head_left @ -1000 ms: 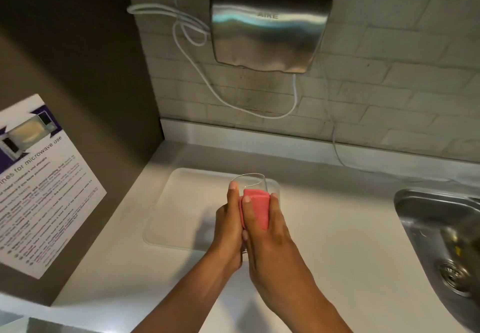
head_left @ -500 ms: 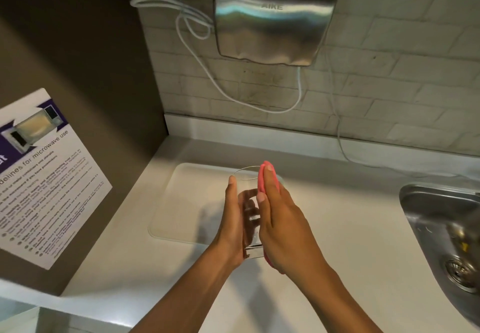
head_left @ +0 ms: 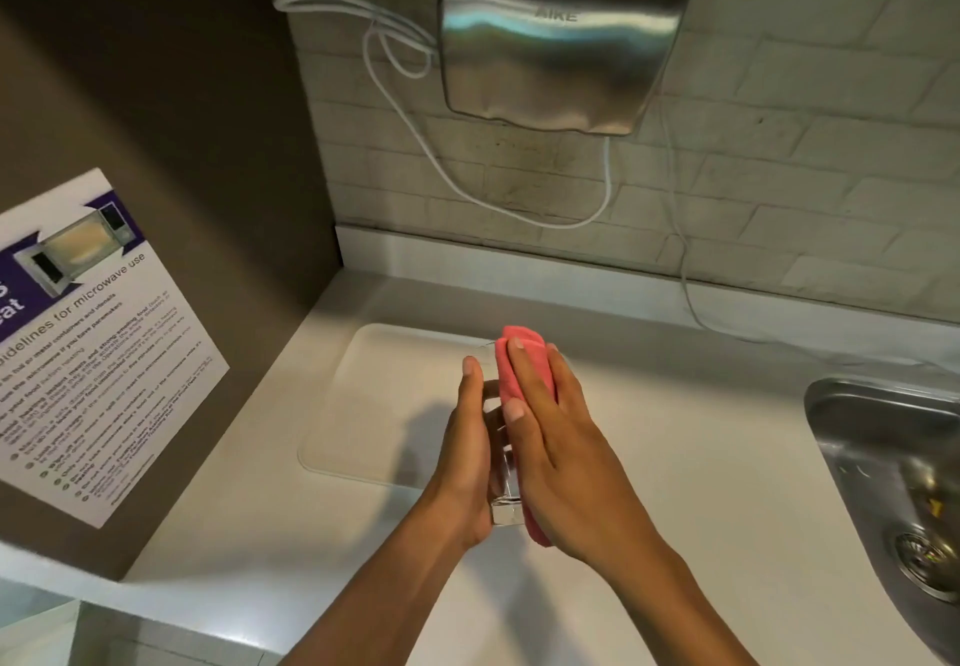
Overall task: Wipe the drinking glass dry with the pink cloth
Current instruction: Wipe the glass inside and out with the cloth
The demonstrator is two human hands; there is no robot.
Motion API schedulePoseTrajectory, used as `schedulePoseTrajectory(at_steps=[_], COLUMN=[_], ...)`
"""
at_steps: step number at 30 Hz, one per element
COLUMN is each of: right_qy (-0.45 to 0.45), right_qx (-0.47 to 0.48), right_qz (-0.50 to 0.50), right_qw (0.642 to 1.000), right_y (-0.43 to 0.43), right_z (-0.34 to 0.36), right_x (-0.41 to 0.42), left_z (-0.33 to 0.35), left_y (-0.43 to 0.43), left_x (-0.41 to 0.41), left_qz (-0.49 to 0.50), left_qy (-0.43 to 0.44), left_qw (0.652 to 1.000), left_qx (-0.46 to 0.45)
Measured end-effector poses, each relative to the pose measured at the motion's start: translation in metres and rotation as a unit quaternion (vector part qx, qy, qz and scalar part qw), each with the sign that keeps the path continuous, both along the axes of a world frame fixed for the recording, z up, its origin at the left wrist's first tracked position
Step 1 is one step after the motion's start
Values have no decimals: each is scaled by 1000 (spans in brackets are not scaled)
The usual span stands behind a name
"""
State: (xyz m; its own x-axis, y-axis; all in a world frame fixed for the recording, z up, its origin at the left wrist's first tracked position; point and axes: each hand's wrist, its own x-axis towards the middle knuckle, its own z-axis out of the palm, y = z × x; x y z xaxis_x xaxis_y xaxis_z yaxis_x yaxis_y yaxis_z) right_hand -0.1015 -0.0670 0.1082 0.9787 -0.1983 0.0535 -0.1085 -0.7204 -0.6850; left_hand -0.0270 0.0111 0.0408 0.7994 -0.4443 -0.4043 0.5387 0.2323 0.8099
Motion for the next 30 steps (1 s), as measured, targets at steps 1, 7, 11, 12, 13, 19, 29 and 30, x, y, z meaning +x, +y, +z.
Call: schedulePoseTrajectory(at_steps=[1, 7, 11, 12, 13, 19, 29, 30], right_qy=[0, 12, -9, -11, -13, -23, -11, -1], right_qx=[5, -33, -32, -17, -5, 99, 146, 115], right_qz=[7, 52, 9, -5, -12, -44, -28, -12], right_qw=[1000, 998, 999, 1000, 1000, 994, 989, 993], right_y=[-3, 2, -6, -7, -7, 8, 5, 7], right_z=[-1, -18, -10, -8, -6, -15, -4, -8], right_x=[-3, -21, 5, 10, 11, -13, -8, -11], left_z=[1, 2, -9, -4, 7, 1, -2, -2], left_y=[0, 3, -7, -11, -12, 0, 7, 8], left_x=[4, 6, -16, -13, -9, 7, 9, 12], left_qz=[5, -18, -18, -68, -42, -4, 20, 18], left_qy=[3, 17, -104, -49, -38, 20, 63, 67], left_qw=[1000, 1000, 991, 996, 998, 1000, 996, 996], left_qx=[-8, -9, 79, 0, 3, -23, -52, -53])
